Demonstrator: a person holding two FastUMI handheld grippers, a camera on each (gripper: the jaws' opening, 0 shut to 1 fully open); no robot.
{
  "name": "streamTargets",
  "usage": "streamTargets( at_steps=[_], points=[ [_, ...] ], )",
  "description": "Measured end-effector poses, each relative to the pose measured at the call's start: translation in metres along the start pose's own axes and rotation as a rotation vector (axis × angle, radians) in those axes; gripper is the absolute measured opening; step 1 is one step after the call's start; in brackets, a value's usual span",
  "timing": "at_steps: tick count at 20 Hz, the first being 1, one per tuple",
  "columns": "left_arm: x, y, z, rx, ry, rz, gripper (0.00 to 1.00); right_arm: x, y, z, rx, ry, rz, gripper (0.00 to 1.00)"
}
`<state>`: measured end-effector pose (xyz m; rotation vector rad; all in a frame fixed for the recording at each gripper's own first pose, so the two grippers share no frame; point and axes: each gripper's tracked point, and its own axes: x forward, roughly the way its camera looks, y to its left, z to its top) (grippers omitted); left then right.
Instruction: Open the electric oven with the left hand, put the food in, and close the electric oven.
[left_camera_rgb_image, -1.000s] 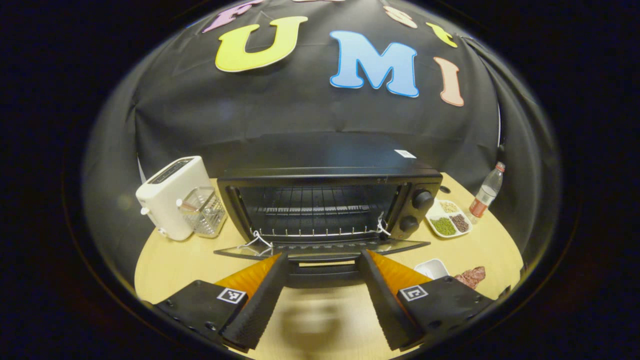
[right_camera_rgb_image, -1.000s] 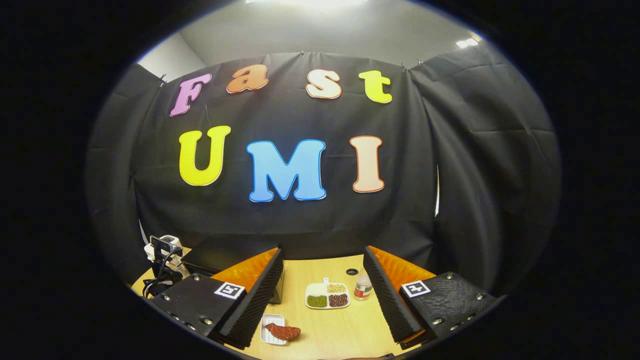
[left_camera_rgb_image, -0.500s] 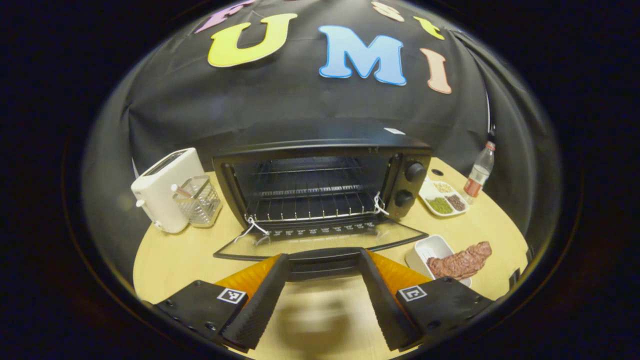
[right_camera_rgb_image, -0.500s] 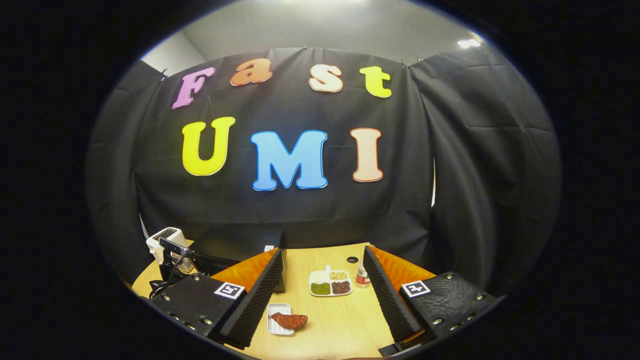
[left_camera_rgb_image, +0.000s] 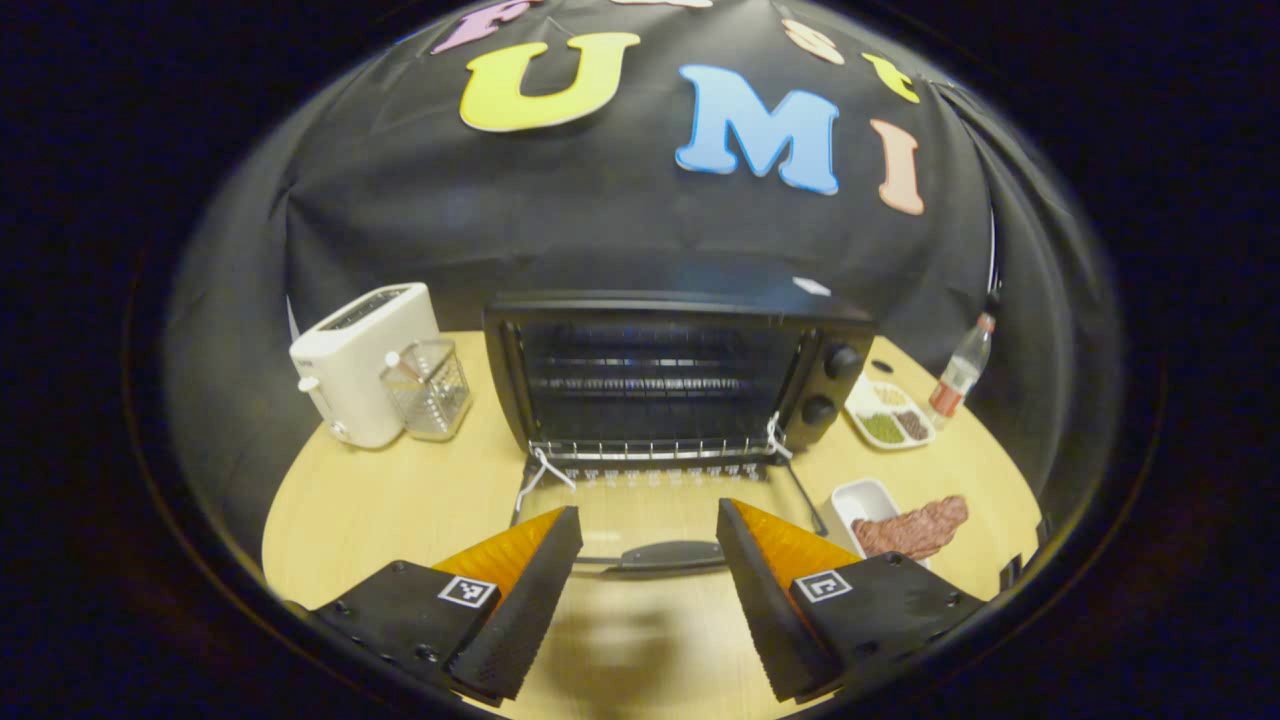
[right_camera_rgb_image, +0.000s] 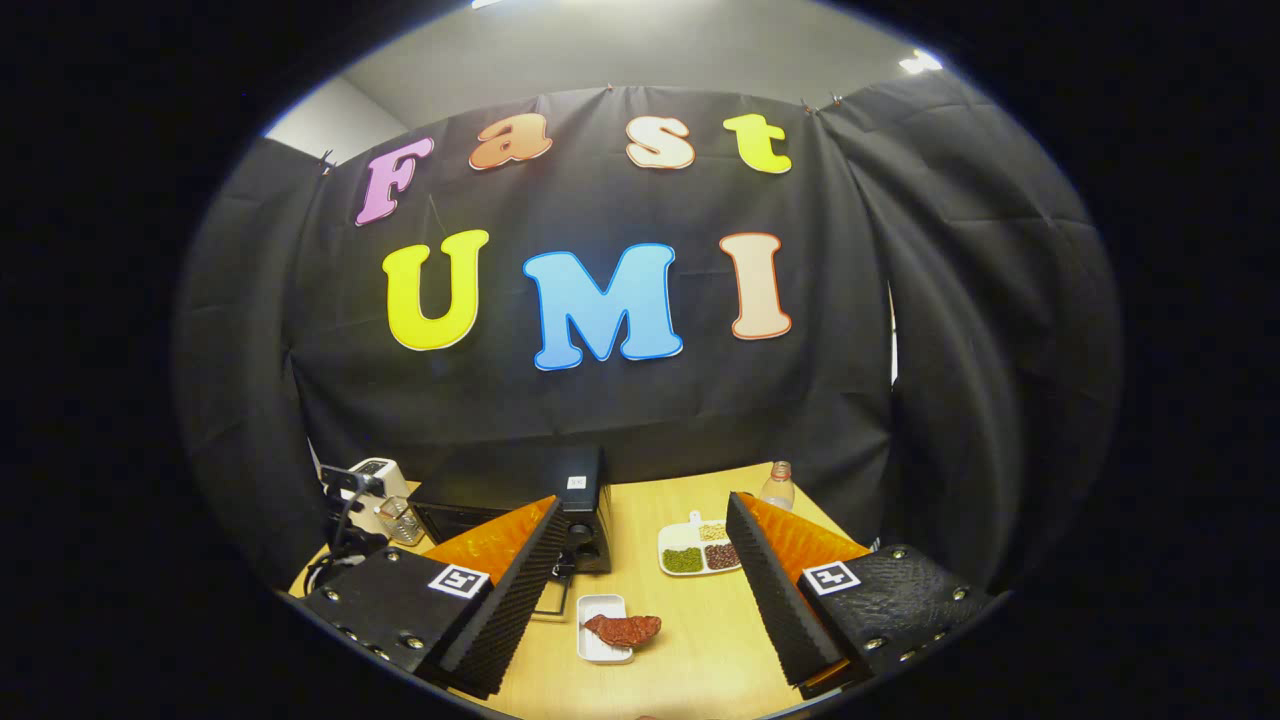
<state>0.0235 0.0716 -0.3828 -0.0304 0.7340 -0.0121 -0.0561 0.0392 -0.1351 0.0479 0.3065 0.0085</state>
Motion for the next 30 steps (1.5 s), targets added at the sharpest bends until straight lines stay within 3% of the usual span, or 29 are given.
streamTargets(
  at_steps=[1,3,5,7,8,10,11,14,17,21,22,26,30],
  points=[
    [-0.013,-0.001,0.023,-0.019,-0.050,0.001,0.93,0.005,-0.003,-0.002,0.014,0.007,0.001,0.98],
    [-0.036,-0.004,0.072,-0.038,-0.154,0.003,0.96,0.016,-0.012,-0.009,0.027,0.026,0.005,0.98],
    [-0.068,0.003,0.118,-0.023,-0.264,0.055,0.96,0.028,-0.010,-0.021,0.050,0.064,0.077,0.98],
    [-0.100,0.000,0.159,-0.031,-0.370,0.071,0.93,0.041,-0.013,-0.039,0.088,0.136,0.140,0.98],
    [-0.113,-0.007,0.175,-0.043,-0.408,0.062,0.96,0.046,-0.014,-0.048,0.116,0.177,0.172,0.99],
    [-0.132,-0.013,0.198,-0.043,-0.454,0.058,0.91,0.060,-0.015,-0.075,0.171,0.287,0.213,0.99],
    [-0.140,-0.013,0.205,-0.030,-0.473,0.061,0.96,0.068,-0.019,-0.091,0.201,0.350,0.219,0.99],
    [-0.145,-0.015,0.199,0.028,-0.481,0.098,0.97,0.083,-0.019,-0.132,0.326,0.512,0.265,0.99],
    [-0.141,-0.027,0.182,0.018,-0.430,0.094,0.96,0.094,-0.022,-0.168,0.417,0.624,0.296,0.96],
    [-0.157,-0.030,0.198,0.014,-0.485,0.123,0.97,0.100,-0.027,-0.227,0.435,0.719,0.336,0.96],
    [-0.161,-0.029,0.204,0.020,-0.502,0.132,0.91,0.102,-0.028,-0.234,0.437,0.731,0.335,0.96],
    [-0.179,-0.036,0.222,0.034,-0.546,0.157,0.96,0.107,-0.024,-0.263,0.449,0.788,0.340,0.96],
    [-0.164,-0.038,0.201,0.043,-0.481,0.192,0.97,0.114,-0.011,-0.281,0.471,0.857,0.390,0.96]
  ],
)
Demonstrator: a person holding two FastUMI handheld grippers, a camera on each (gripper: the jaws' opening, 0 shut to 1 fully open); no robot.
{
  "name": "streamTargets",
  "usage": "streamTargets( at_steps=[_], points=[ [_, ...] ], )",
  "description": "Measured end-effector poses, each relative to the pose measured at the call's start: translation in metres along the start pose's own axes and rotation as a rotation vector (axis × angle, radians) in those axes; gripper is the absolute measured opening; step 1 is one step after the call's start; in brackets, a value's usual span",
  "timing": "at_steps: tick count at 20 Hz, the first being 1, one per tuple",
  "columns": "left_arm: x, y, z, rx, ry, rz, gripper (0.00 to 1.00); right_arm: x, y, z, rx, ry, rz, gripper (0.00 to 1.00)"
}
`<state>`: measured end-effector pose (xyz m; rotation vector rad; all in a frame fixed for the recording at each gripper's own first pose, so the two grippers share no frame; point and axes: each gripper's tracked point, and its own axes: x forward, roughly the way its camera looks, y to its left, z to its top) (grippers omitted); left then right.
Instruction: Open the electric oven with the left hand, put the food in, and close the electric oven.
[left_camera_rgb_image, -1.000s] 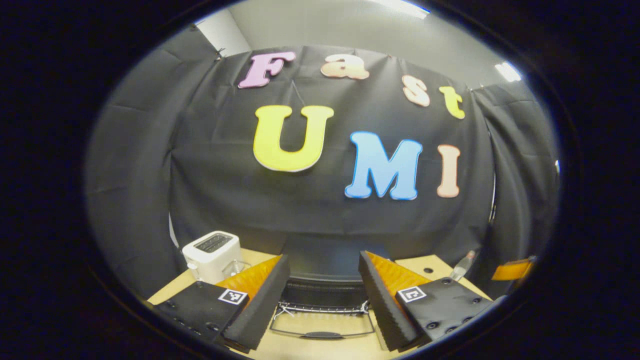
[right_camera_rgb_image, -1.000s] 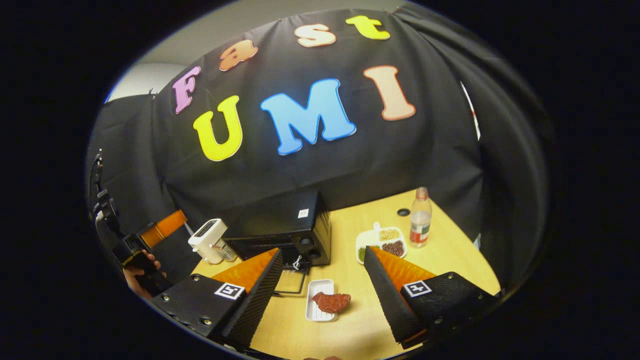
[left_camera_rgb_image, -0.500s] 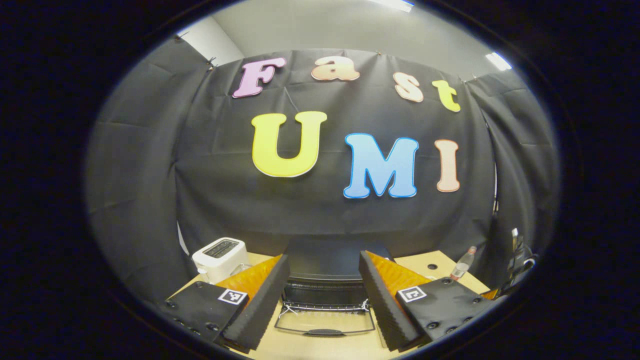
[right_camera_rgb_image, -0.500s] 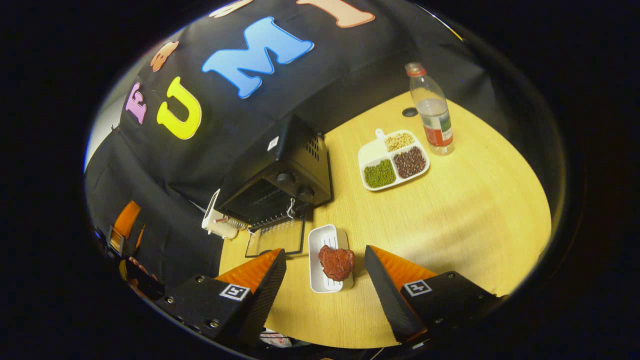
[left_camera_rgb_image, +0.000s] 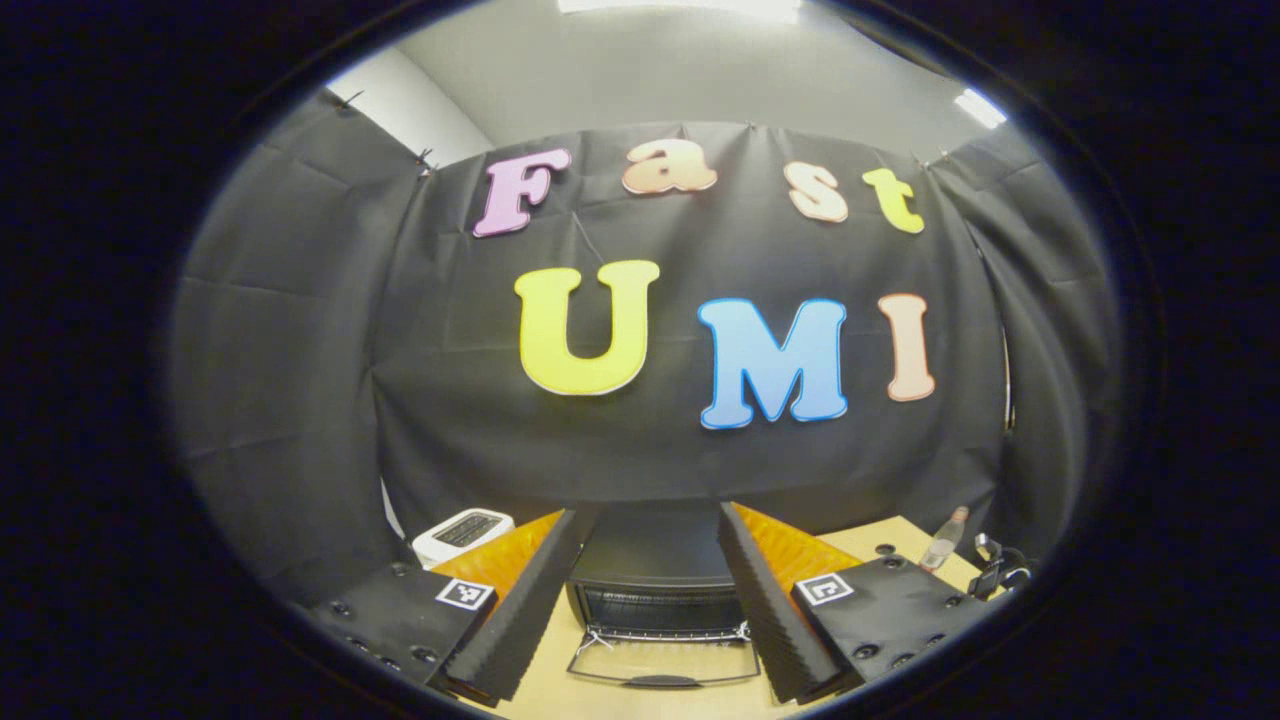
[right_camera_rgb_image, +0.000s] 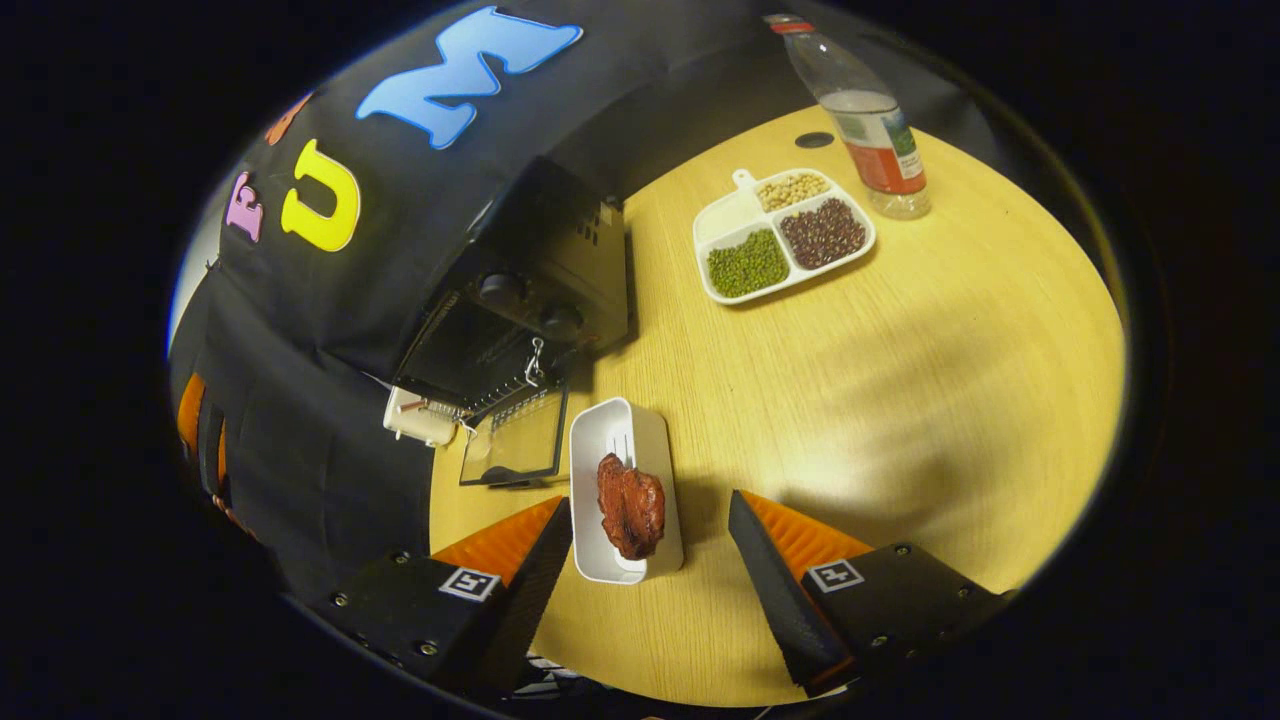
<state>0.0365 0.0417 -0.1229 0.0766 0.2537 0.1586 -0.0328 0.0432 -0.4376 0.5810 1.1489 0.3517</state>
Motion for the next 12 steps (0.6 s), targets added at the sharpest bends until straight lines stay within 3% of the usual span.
streamTargets(
  at_steps=[2,4,6,8,9,10,12],
  points=[
    [0.001,-0.005,-0.012,-0.010,0.038,0.006,0.97,0.010,-0.005,-0.008,0.002,0.048,-0.004,0.82],
    [0.002,-0.004,-0.016,-0.008,0.058,0.025,0.97,0.012,-0.004,-0.009,0.013,0.068,0.021,0.82],
    [0.004,-0.003,-0.019,-0.002,0.064,0.041,0.94,0.019,0.004,-0.007,0.065,0.074,0.074,0.27],
    [0.005,-0.008,-0.018,-0.006,0.070,0.048,0.97,0.016,0.008,-0.009,0.049,0.106,0.118,0.21],
    [0.005,-0.011,-0.018,-0.005,0.070,0.049,0.94,0.010,0.007,-0.005,0.030,0.110,0.134,0.21],
    [0.005,-0.012,-0.017,-0.003,0.070,0.054,0.97,0.020,0.011,0.001,0.036,0.107,0.137,0.07],
    [0.004,-0.016,-0.014,-0.010,0.062,0.056,0.97,0.021,0.011,0.008,0.043,0.109,0.143,0.07]
  ],
)
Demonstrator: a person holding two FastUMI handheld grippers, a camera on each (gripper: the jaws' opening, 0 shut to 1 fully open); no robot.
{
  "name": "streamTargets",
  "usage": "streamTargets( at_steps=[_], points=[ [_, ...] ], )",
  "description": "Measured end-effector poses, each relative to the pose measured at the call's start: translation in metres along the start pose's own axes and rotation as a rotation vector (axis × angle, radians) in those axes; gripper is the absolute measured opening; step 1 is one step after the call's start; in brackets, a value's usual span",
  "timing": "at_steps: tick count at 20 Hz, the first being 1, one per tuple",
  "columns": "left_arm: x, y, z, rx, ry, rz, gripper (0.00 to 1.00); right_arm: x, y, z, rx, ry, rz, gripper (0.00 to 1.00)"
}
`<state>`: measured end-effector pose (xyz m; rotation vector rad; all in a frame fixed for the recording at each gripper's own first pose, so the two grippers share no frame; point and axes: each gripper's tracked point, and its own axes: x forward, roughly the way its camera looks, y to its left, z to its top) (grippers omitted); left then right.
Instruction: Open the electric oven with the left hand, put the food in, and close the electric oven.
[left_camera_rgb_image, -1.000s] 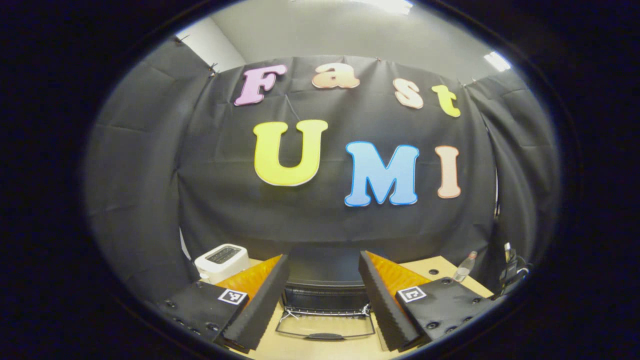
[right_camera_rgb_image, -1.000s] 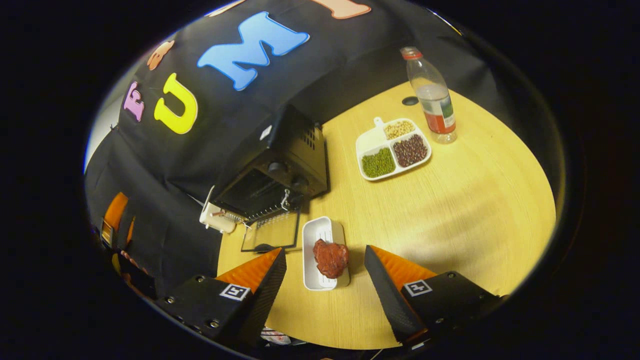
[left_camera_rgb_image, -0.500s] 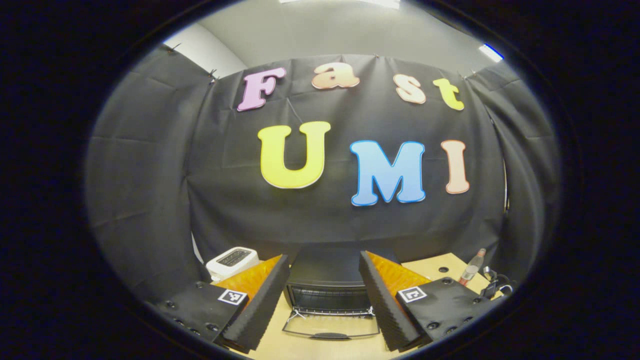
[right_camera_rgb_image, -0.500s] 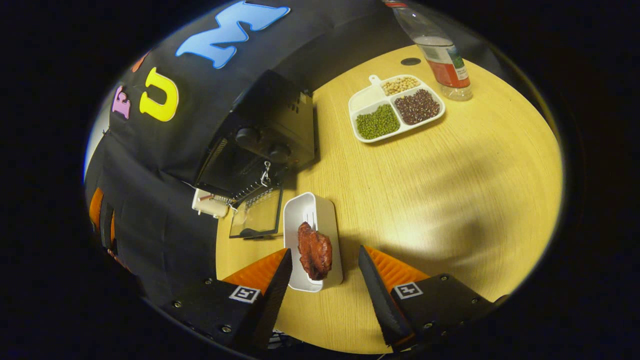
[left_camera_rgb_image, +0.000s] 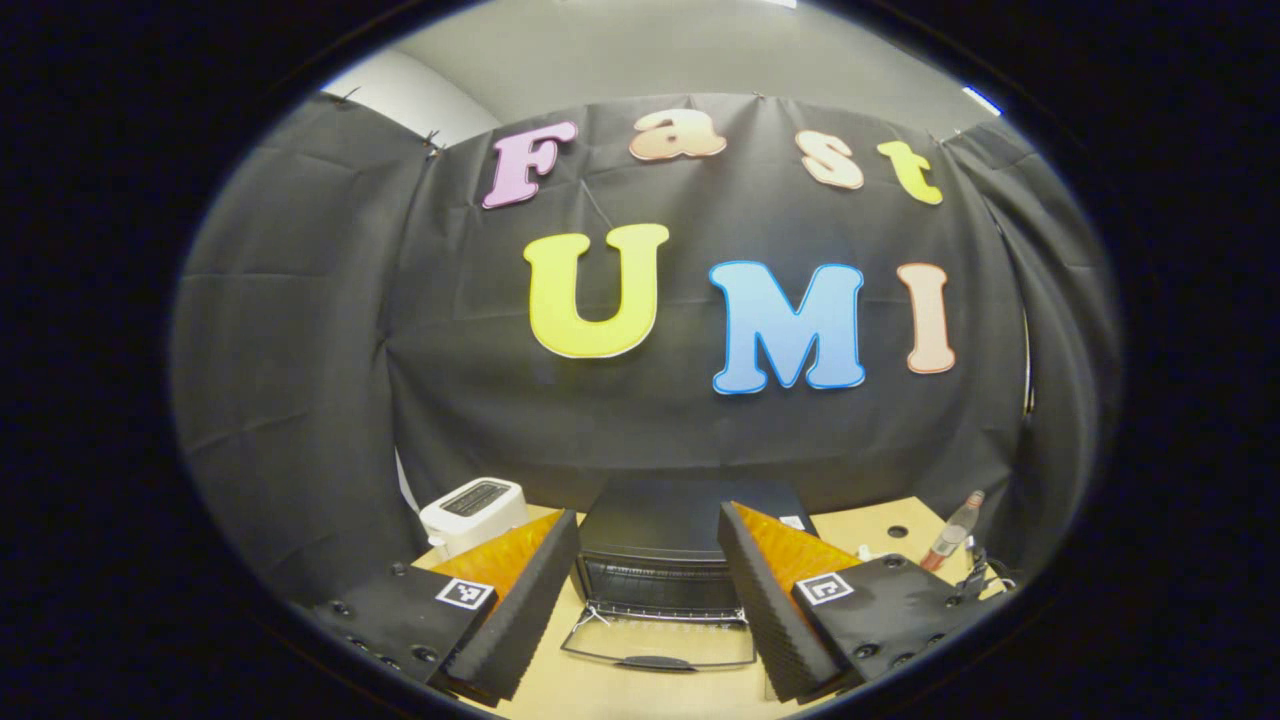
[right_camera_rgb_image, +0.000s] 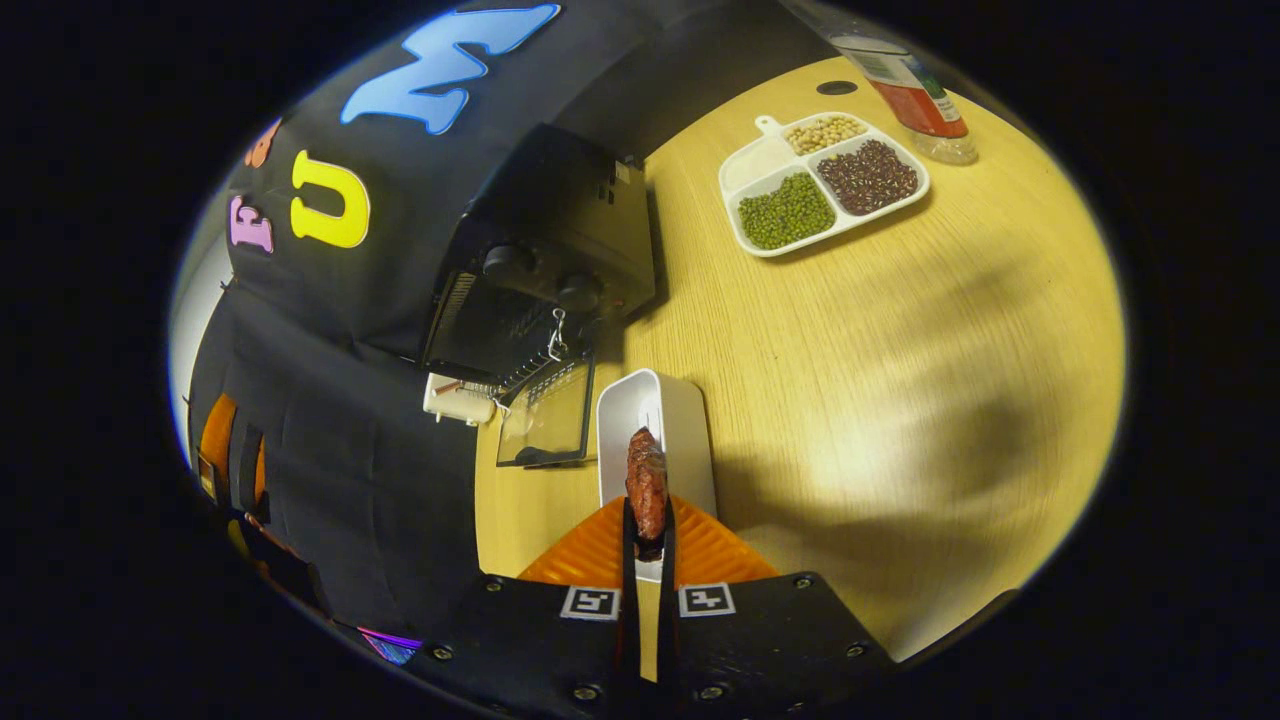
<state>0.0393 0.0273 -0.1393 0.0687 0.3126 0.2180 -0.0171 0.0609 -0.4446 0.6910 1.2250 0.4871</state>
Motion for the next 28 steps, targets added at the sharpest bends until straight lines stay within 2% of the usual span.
streamTargets(
  at_steps=[5,8,12,15,18,20,24,28],
  points=[
    [0.000,-0.010,0.011,-0.025,-0.027,-0.024,0.97,-0.017,0.015,-0.001,-0.042,-0.040,0.027,0.07],
    [0.002,-0.017,0.015,-0.045,-0.031,-0.076,0.97,-0.027,0.028,0.003,-0.071,-0.083,0.044,0.07],
    [0.004,-0.006,0.026,-0.035,-0.064,-0.140,0.97,-0.047,0.076,0.016,-0.016,-0.185,0.137,0.06],
    [-0.002,0.011,0.036,-0.072,-0.083,-0.171,0.97,-0.058,0.113,0.022,0.014,-0.234,0.198,0.06],
    [-0.009,0.038,0.050,-0.095,-0.117,-0.178,0.97,-0.067,0.154,0.024,0.036,-0.274,0.276,0.06],
    [-0.016,0.055,0.055,-0.113,-0.129,-0.183,0.97,-0.064,0.174,0.023,0.021,-0.290,0.297,0.06],
    [-0.027,0.095,0.066,-0.115,-0.155,-0.173,0.97,-0.046,0.196,0.016,-0.002,-0.301,0.266,0.06],
    [-0.033,0.131,0.052,-0.109,-0.111,-0.131,0.97,-0.005,0.195,0.021,0.065,-0.324,0.213,0.07]
  ],
)
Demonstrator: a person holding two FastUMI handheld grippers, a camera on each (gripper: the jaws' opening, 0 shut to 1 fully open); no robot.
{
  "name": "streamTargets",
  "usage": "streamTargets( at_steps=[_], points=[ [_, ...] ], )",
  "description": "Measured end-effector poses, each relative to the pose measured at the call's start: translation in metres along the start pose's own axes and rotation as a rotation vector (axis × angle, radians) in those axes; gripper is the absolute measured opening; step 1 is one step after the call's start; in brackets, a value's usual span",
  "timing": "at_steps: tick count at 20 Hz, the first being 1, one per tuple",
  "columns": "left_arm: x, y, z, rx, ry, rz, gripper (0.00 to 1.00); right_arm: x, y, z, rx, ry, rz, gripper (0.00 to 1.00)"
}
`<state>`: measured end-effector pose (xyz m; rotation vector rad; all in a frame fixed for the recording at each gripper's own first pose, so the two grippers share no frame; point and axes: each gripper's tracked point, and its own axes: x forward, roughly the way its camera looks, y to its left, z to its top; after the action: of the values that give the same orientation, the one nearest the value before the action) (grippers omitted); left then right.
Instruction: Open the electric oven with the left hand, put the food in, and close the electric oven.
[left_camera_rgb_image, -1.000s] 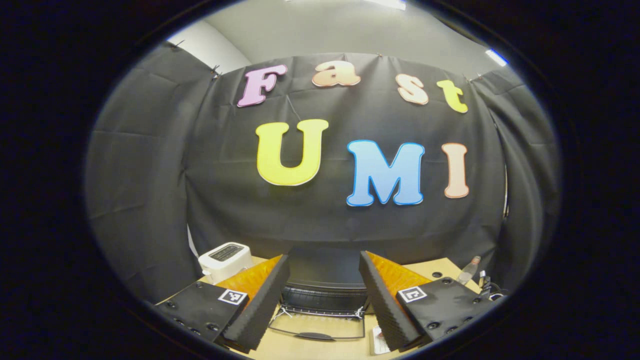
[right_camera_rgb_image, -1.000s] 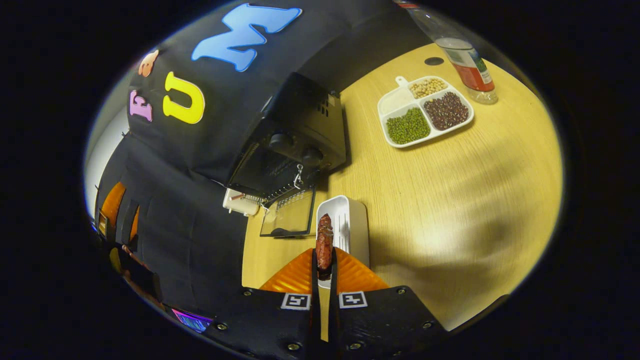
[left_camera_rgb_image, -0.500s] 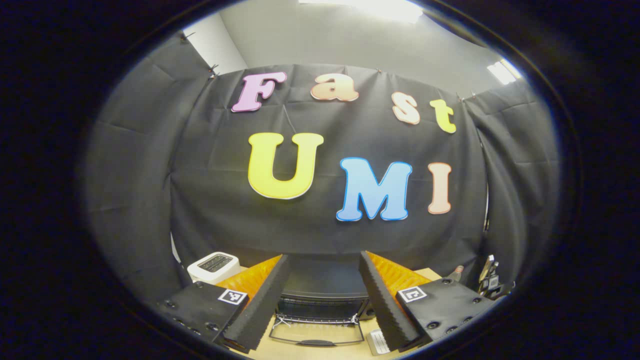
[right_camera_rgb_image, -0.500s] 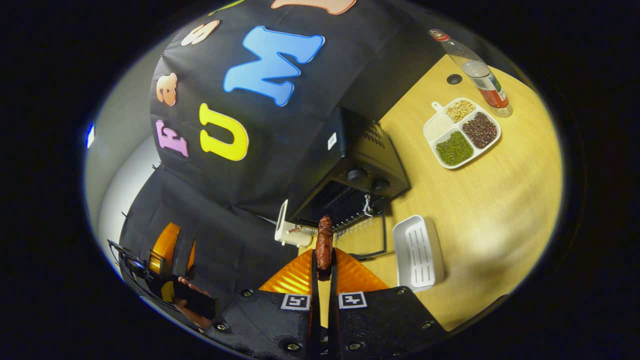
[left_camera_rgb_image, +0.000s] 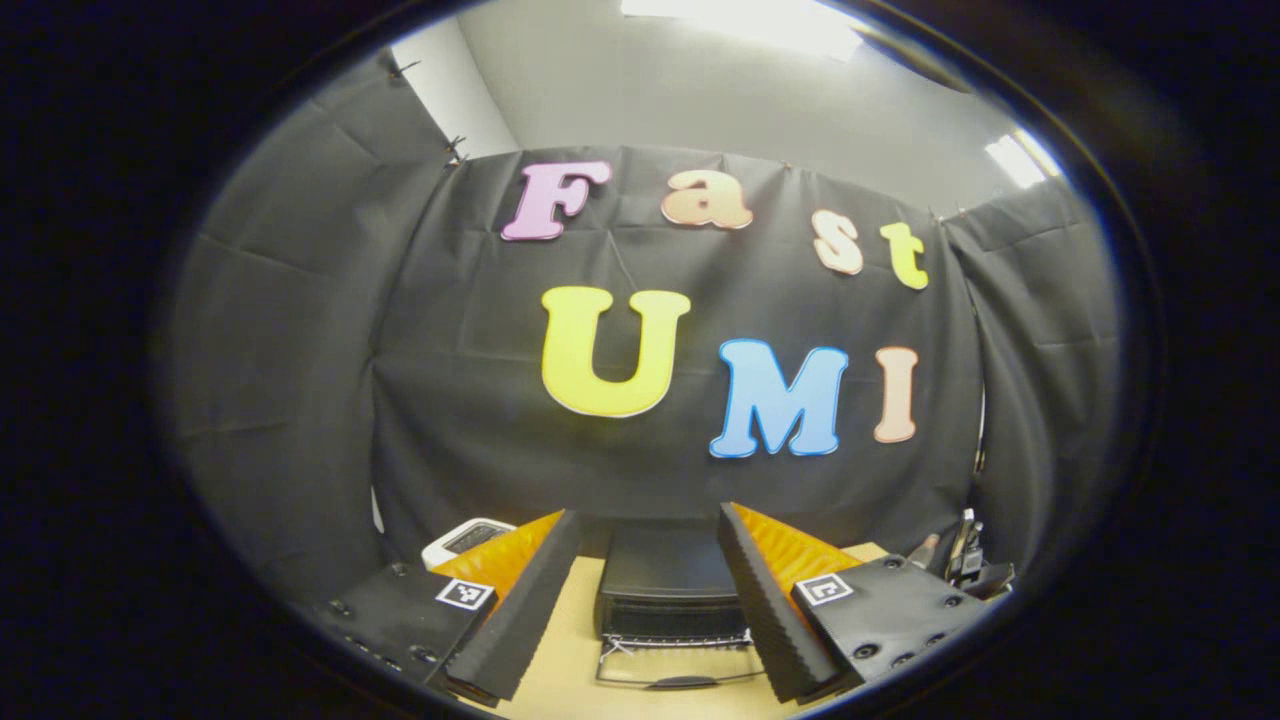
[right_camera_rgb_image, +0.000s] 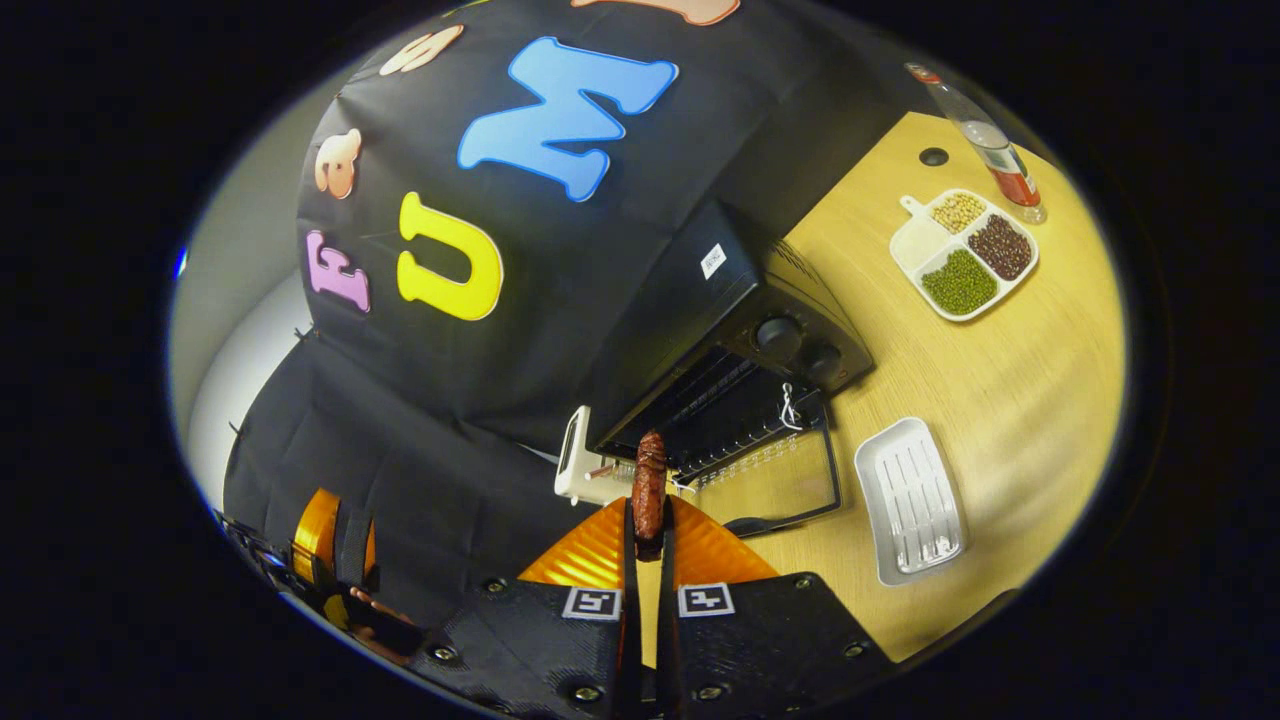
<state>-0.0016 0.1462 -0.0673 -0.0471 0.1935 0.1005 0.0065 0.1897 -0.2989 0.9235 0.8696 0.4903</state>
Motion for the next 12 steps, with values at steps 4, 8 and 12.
streamTargets(
  at_steps=[4,8,12],
  points=[
    [-0.011,0.022,-0.001,0.003,0.015,0.024,0.96,0.040,-0.013,-0.003,0.060,-0.029,-0.047,0.07],
    [-0.014,0.040,-0.007,0.014,0.031,0.050,0.97,0.081,-0.019,0.005,0.093,-0.076,-0.081,0.07],
    [-0.011,0.054,-0.017,-0.020,0.047,0.080,0.96,0.121,-0.023,0.015,0.111,-0.137,-0.104,0.07]
  ],
)
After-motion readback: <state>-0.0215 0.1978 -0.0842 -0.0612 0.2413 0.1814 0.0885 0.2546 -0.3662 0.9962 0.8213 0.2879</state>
